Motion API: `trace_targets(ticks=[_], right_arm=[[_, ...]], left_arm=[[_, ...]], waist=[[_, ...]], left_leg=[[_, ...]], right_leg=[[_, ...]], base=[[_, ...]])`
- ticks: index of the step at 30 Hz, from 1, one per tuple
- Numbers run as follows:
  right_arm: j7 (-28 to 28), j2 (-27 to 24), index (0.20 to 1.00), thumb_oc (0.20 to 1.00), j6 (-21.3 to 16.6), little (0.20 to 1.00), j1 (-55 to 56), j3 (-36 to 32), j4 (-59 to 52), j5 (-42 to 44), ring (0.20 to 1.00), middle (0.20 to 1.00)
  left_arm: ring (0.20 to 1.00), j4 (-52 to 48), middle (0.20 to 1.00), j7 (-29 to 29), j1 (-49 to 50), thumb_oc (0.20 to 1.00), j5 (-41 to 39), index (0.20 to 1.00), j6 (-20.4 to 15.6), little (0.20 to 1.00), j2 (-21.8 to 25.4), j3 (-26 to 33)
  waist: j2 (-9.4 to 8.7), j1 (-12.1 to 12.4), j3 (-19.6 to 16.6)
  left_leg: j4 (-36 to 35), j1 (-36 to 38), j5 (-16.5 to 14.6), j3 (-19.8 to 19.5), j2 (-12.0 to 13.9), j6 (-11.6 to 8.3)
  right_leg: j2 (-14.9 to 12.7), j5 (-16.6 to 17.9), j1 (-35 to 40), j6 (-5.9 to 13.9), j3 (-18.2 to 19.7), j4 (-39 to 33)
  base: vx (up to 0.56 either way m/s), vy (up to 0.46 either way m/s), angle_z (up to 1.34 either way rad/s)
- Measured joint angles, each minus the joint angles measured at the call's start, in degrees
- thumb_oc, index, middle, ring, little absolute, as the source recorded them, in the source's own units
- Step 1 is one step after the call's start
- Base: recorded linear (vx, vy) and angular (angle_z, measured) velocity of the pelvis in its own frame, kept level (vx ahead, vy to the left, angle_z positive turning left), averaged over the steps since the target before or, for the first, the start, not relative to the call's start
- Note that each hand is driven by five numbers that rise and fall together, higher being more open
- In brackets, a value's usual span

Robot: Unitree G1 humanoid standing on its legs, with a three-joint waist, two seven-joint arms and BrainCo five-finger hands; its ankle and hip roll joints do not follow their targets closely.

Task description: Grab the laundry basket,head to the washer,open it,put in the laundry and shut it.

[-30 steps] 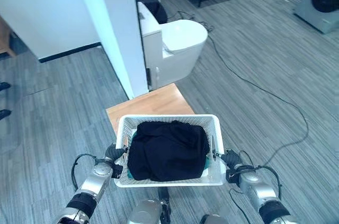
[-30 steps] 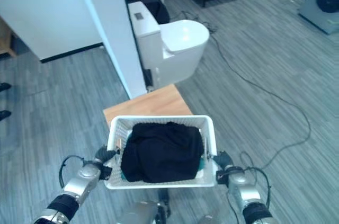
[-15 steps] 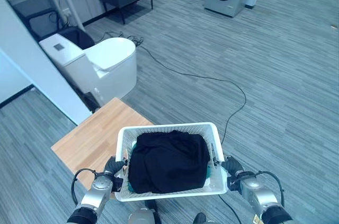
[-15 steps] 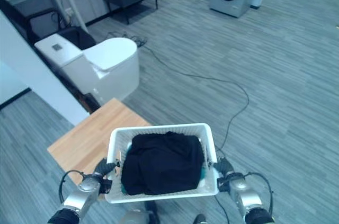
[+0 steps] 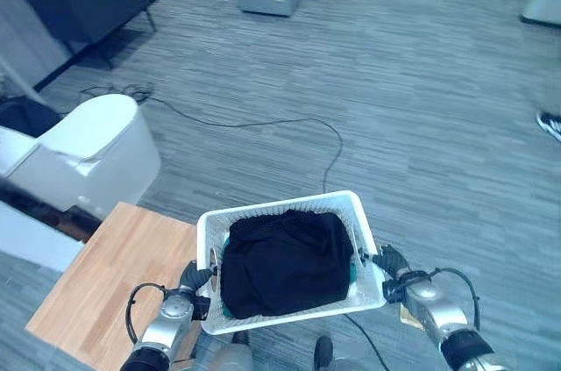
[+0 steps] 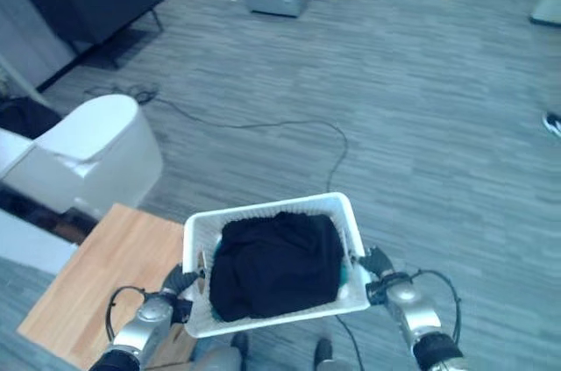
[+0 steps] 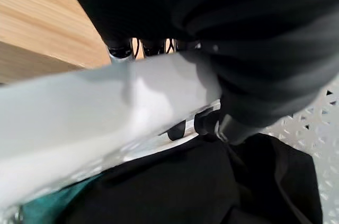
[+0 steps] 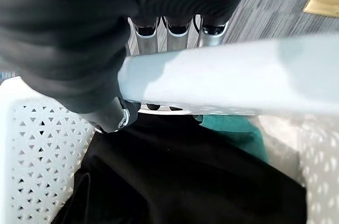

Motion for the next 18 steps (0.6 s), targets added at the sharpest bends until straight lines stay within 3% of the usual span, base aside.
trace_targets(ticks=[5, 18], right_arm=[[0.02, 1.48, 0.2, 0.2, 0.01, 0.2, 0.77, -0.51, 0.2, 0.0, 0.2, 0.2], [0.53, 2.83, 0.2, 0.2, 0.04, 0.2, 1.6, -0.5, 0.46, 0.0, 0.2, 0.2]], left_arm=[[0.2, 0.44, 0.2, 0.12, 0.04, 0.2, 0.02, 0.2, 0.0, 0.2, 0.75, 0.11], [0.2, 0.3, 0.2, 0.1, 0.69, 0.2, 1.01, 0.2, -0.02, 0.2, 1.63, 0.46]], waist=[[-0.19, -0.03, 0.03], [-0.66, 0.02, -0.38]], left_leg=[[-3.45, 3.59, -0.4, 4.08, -0.57, 0.65], [-5.06, 5.56, -1.15, 6.27, -2.86, 2.46]], right_leg=[[-0.5, 0.51, -0.52, 0.76, 3.84, 0.25], [-2.33, 1.11, -0.06, 2.25, 5.61, 0.3]], base=[[0.06, 0.09, -0.39], [0.05, 0.103, -0.07]])
